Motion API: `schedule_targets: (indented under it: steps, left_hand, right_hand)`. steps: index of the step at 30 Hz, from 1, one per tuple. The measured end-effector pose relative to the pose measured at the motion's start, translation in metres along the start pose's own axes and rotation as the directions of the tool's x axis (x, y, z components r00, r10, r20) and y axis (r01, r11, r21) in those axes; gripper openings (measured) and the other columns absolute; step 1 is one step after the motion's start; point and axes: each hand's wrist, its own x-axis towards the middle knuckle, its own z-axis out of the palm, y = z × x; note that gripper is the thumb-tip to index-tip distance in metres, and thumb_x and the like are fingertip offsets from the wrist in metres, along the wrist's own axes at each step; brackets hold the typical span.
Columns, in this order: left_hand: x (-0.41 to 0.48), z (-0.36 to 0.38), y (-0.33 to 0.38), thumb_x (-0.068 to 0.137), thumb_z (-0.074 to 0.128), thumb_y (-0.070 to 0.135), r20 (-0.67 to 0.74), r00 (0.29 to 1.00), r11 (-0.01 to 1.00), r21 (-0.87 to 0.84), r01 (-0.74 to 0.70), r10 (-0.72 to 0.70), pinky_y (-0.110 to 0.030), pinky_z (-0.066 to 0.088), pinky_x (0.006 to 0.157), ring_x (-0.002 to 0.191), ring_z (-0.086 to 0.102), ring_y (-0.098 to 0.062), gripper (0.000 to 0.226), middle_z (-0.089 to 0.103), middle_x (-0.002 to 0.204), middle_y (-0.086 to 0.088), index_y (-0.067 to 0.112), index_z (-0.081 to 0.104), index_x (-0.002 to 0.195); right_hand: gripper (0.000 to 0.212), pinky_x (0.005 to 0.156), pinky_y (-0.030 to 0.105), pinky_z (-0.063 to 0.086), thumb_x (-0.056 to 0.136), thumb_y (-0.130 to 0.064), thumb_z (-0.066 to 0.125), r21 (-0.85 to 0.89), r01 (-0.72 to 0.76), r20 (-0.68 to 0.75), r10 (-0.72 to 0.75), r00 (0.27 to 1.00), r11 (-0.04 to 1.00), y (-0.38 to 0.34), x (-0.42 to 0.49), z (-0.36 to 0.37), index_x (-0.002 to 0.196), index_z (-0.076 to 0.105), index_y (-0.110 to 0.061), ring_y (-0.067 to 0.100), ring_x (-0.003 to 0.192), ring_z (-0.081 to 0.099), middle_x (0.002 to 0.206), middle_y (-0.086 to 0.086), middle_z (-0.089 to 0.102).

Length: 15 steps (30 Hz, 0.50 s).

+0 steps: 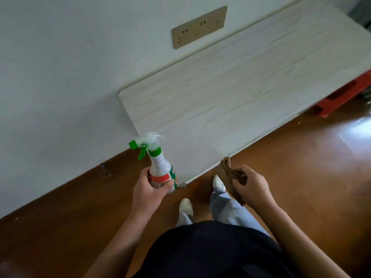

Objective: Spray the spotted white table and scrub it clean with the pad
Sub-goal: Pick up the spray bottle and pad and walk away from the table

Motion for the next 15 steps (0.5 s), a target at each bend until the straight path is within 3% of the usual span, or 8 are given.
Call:
schedule_targets:
  steps: [8, 15]
  left_hand:
    - [-0.038, 0.034, 0.010, 0.077, 0.085, 0.046, 0.283, 0.942, 0.966, 0.132, -0.224, 0.180, -0.020, 0.057, 0.081, 0.102, 0.066, -0.008, 0.064, 0.064, 0.114, 0.015, 0.031, 0.052, 0.130]
    - [-0.074, 0.098, 0.024, 0.082, 0.084, 0.033, 0.370, 0.915, 0.964, 0.141, -0.224, 0.158, -0.030, 0.055, 0.092, 0.109, 0.065, -0.017, 0.065, 0.063, 0.122, 0.002, 0.021, 0.051, 0.137]
  right_hand:
    - [0.023, 0.055, 0.023, 0.043, 0.086, -0.016, 0.067, 0.212, -0.296, -0.197, 0.338, 0.920, 0.931, 0.091, -0.114, 0.007, 0.092, 0.060, -0.037, 0.001, 0.072, 0.059, 0.080, -0.017, 0.064]
    - [0.021, 0.066, 0.040, 0.060, 0.086, -0.020, 0.068, 0.353, -0.368, -0.300, 0.477, 0.826, 0.860, 0.190, -0.192, -0.008, 0.095, 0.062, -0.038, 0.009, 0.076, 0.066, 0.083, -0.017, 0.067]
